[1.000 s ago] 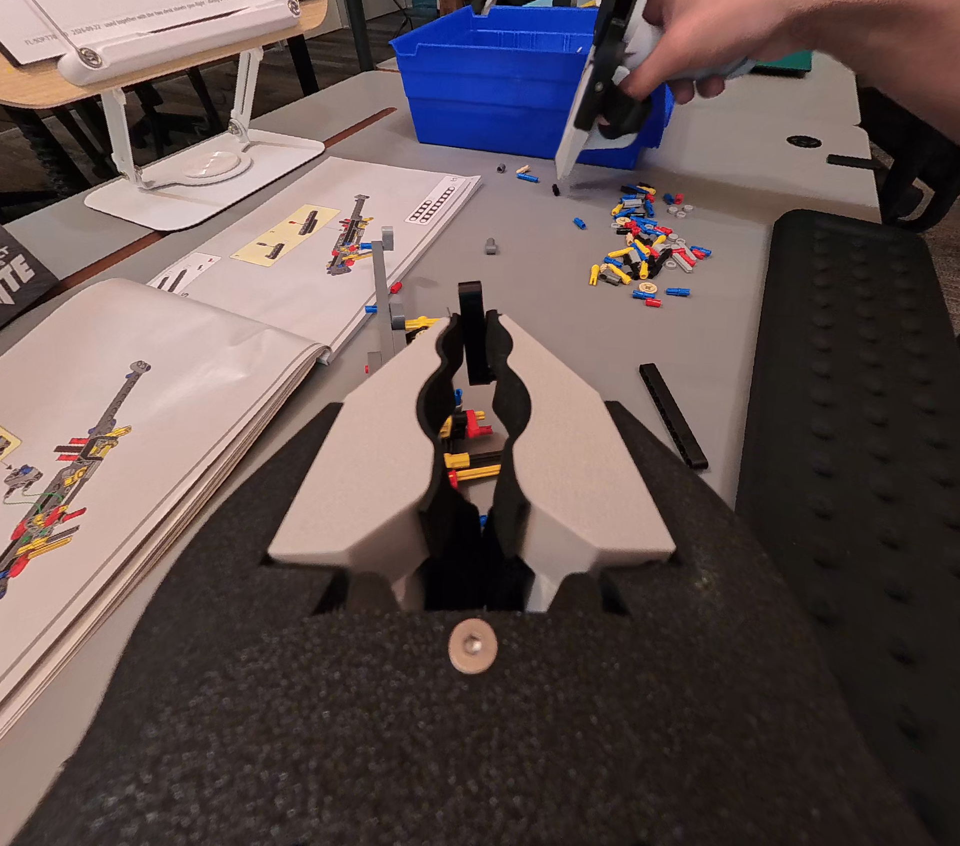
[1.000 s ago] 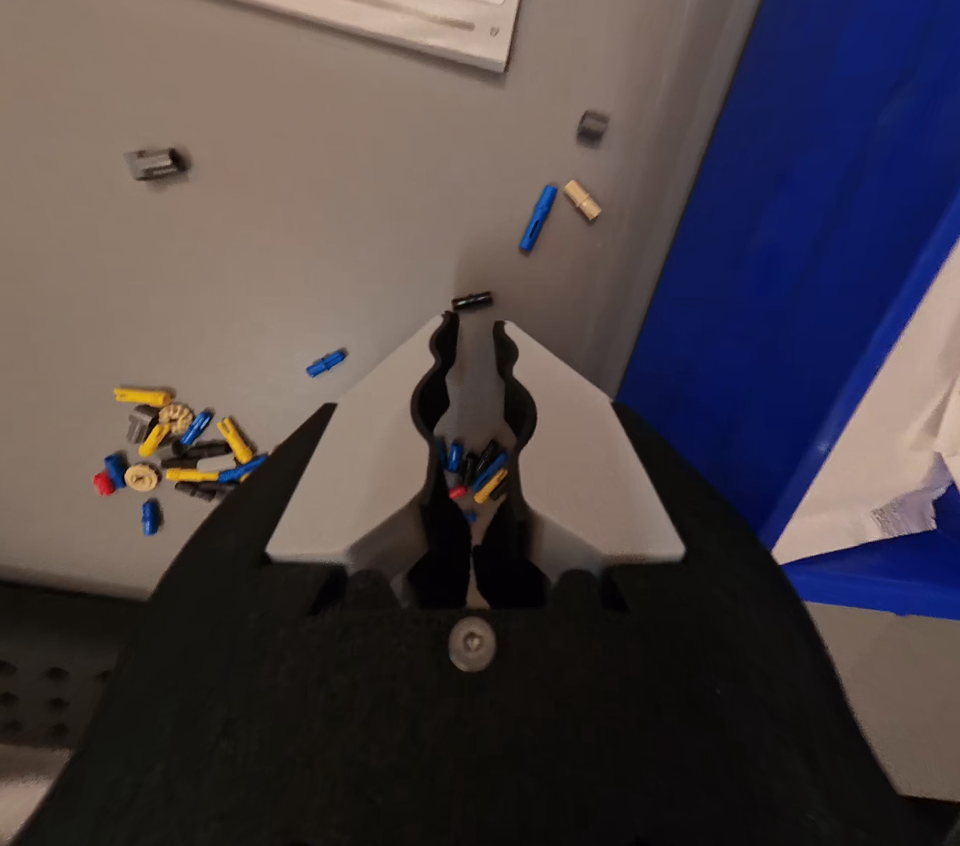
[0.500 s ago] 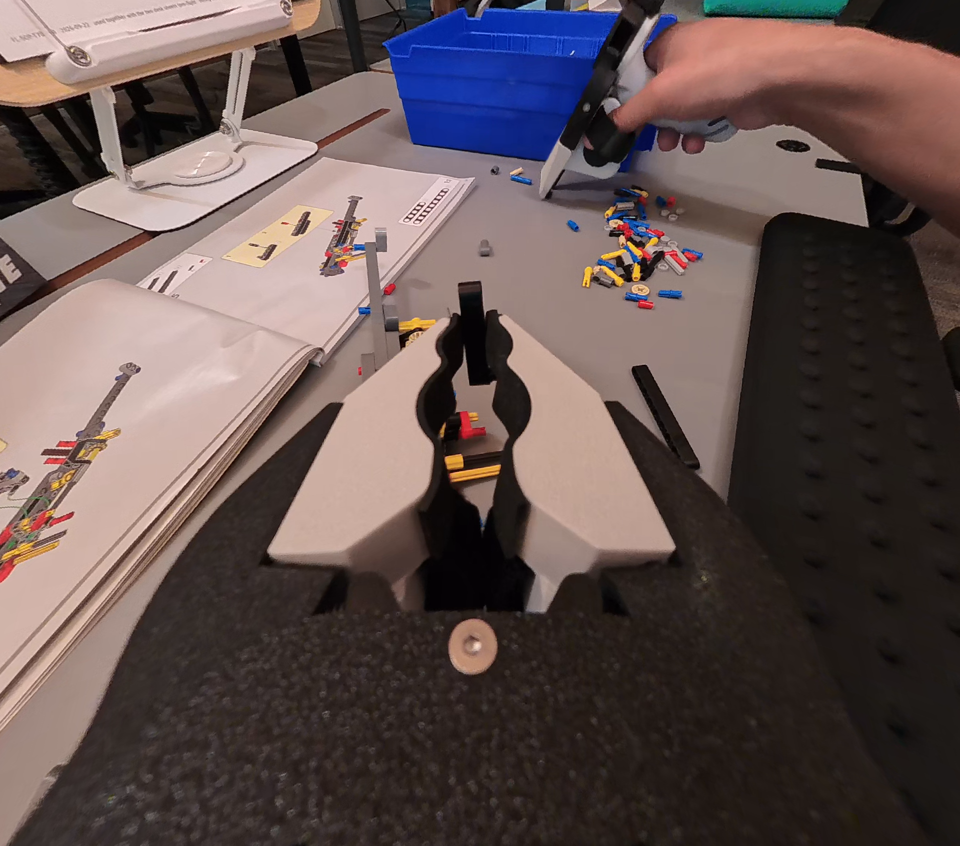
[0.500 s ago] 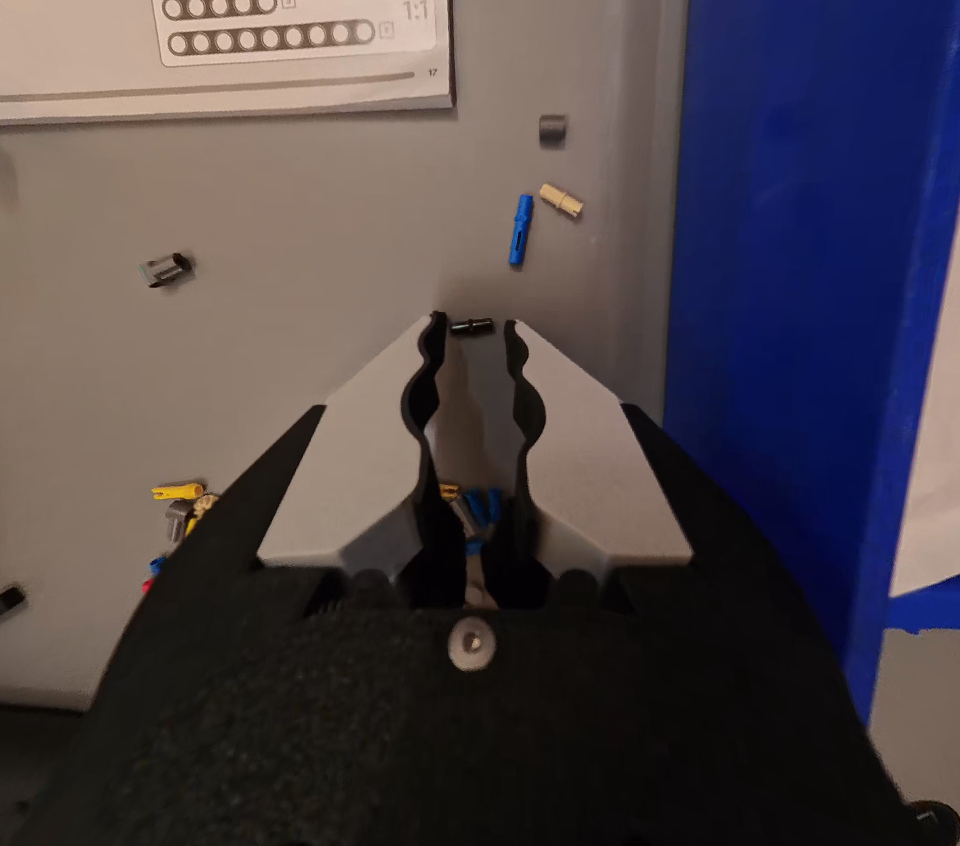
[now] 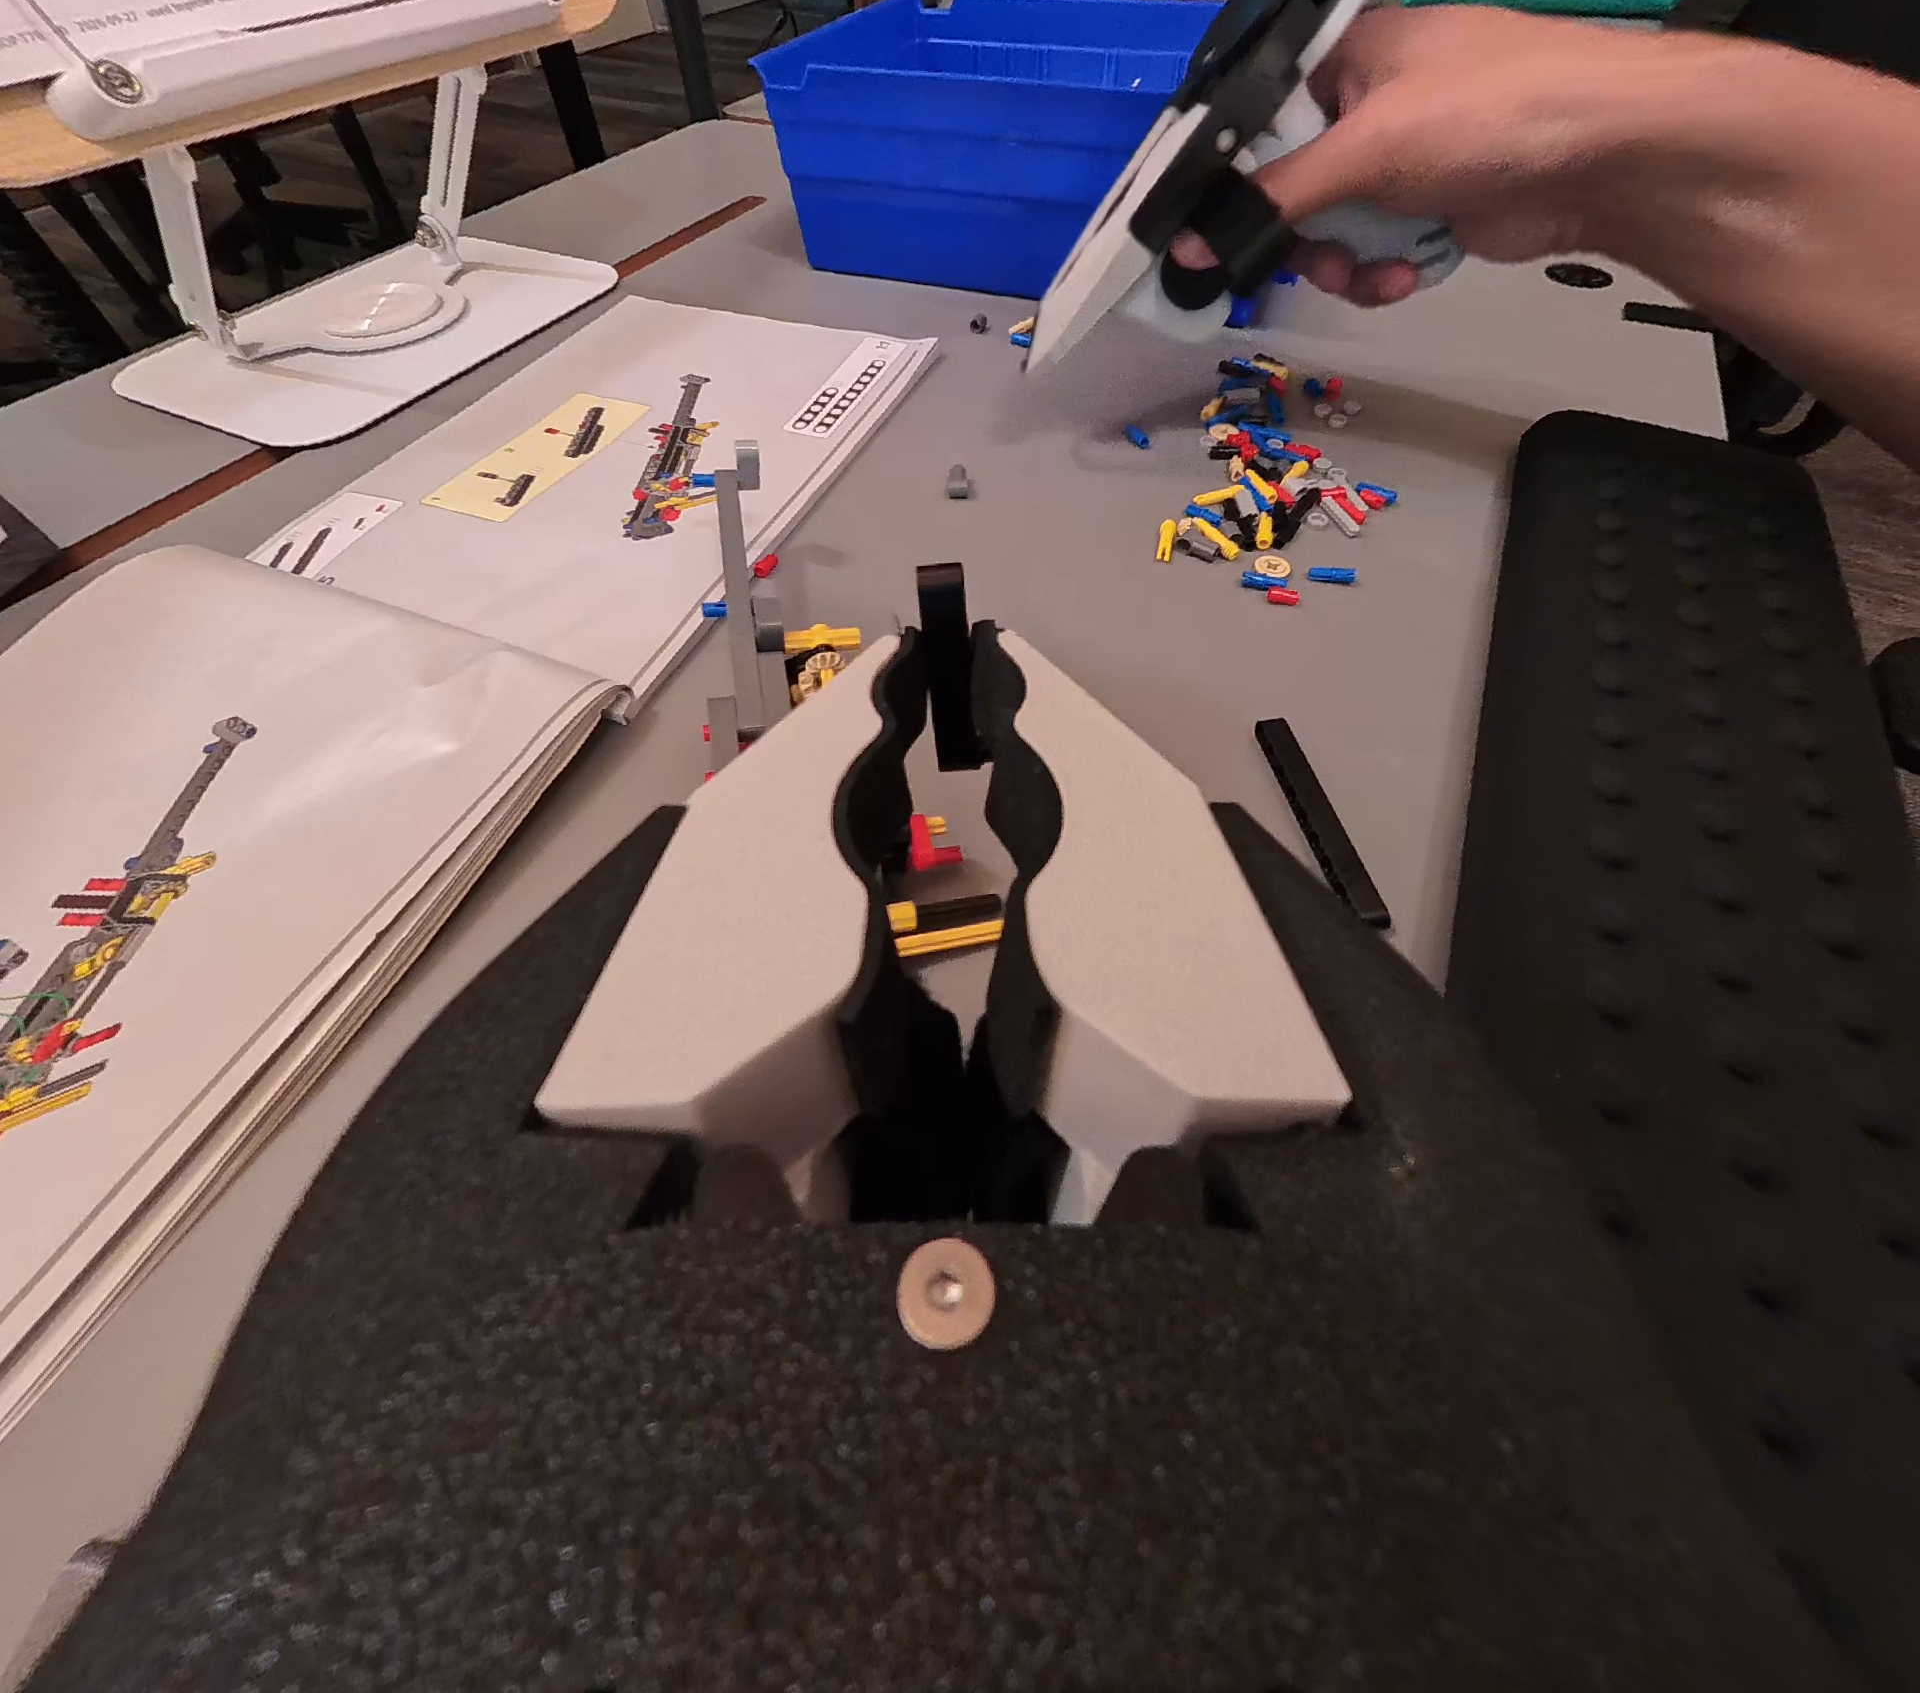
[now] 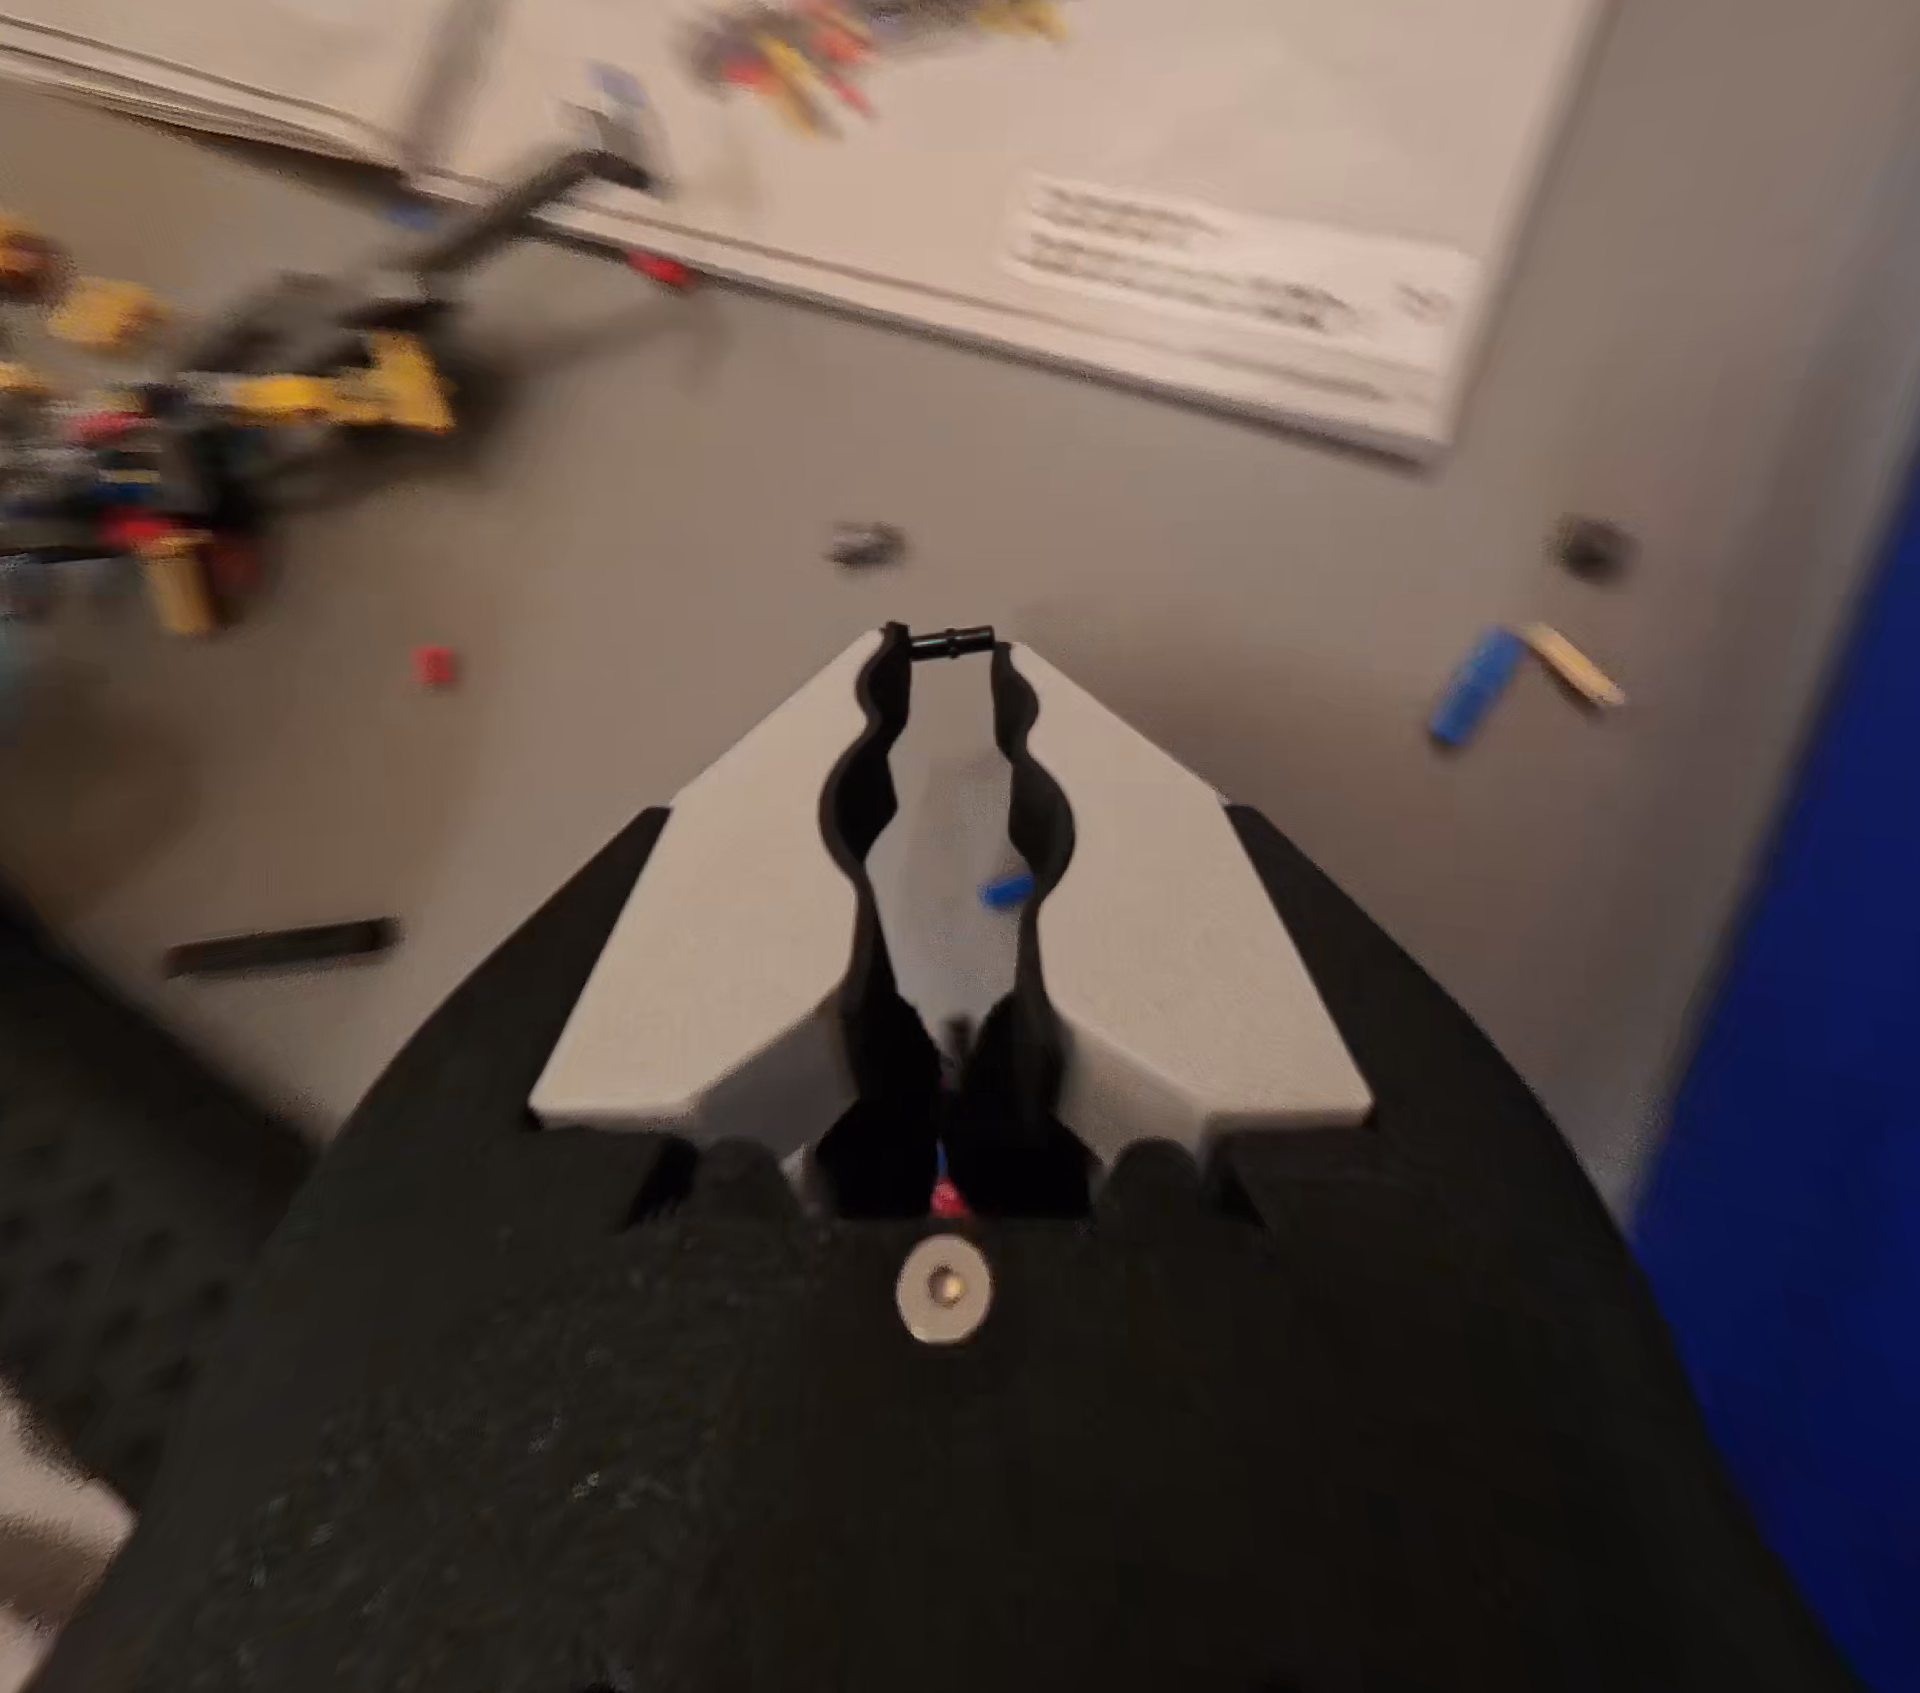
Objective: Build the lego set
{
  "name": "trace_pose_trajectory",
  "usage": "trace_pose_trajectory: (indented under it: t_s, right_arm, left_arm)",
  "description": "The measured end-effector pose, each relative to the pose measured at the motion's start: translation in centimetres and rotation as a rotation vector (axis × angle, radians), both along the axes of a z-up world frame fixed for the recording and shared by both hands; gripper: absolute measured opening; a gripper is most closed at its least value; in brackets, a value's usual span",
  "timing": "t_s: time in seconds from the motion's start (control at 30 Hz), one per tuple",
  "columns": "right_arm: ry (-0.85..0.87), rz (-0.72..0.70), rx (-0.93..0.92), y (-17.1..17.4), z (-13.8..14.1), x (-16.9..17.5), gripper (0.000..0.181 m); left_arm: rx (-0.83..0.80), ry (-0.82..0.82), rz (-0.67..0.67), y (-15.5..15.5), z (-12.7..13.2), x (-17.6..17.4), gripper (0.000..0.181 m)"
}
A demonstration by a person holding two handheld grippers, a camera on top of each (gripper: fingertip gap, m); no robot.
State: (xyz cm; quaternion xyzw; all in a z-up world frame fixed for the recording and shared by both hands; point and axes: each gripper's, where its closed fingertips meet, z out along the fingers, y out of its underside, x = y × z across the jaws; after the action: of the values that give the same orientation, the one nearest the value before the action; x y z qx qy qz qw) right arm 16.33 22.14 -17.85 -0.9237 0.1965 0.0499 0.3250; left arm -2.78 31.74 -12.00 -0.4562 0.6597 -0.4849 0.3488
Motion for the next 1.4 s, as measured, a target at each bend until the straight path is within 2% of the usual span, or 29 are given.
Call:
trace_pose_trajectory:
  t_s: [0.13, 0.27, 0.3, 0.4, 0.5, 0.8, 1.1, 1.2, 1.4]
  right_arm:
    - [0.157, 0.316, 0.437, 4.2, 5.1, -9.0, 0.014]
    - [0.288, 0.47, 0.75, 6.5, 8.5, -16.5, 0.014]
    - [0.269, 0.498, 0.797, 6.7, 8.9, -17.8, 0.014]
    - [0.165, 0.485, 0.767, 7.9, 7.6, -19.4, 0.014]
    - [0.057, 0.493, 0.771, 8.2, 7.9, -19.8, 0.014]
    - [0.045, 0.521, 0.759, 8.8, 7.5, -20.6, 0.015]
    - [0.068, 0.547, 0.725, 8.9, 6.6, -20.9, 0.015]
    - [-0.023, 0.56, 0.714, 9.0, 6.7, -21.0, 0.015]
    - [-0.385, 0.511, 0.546, 7.5, 5.4, -17.3, 0.015]
  left_arm:
    - [-0.038, 0.008, -0.008, -0.1, 0.0, 0.0, 0.007]
    - [-0.11, 0.015, -0.031, -0.4, 0.3, -0.1, 0.006]
    - [-0.131, 0.018, -0.037, -0.5, 0.4, -0.1, 0.006]
    - [-0.197, 0.024, -0.063, -0.6, 0.7, -0.2, 0.006]
    - [-0.248, 0.026, -0.082, -0.8, 1.0, -0.3, 0.007]
    - [-0.307, 0.023, -0.1, -0.9, 1.4, -0.4, 0.007]
    - [-0.299, 0.034, -0.122, -1.4, 1.3, -0.5, 0.007]
    - [-0.217, 0.022, -0.043, -0.1, 0.8, -0.1, 0.006]
    - [-0.248, 0.035, -0.031, 0.4, 0.7, -0.1, 0.006]
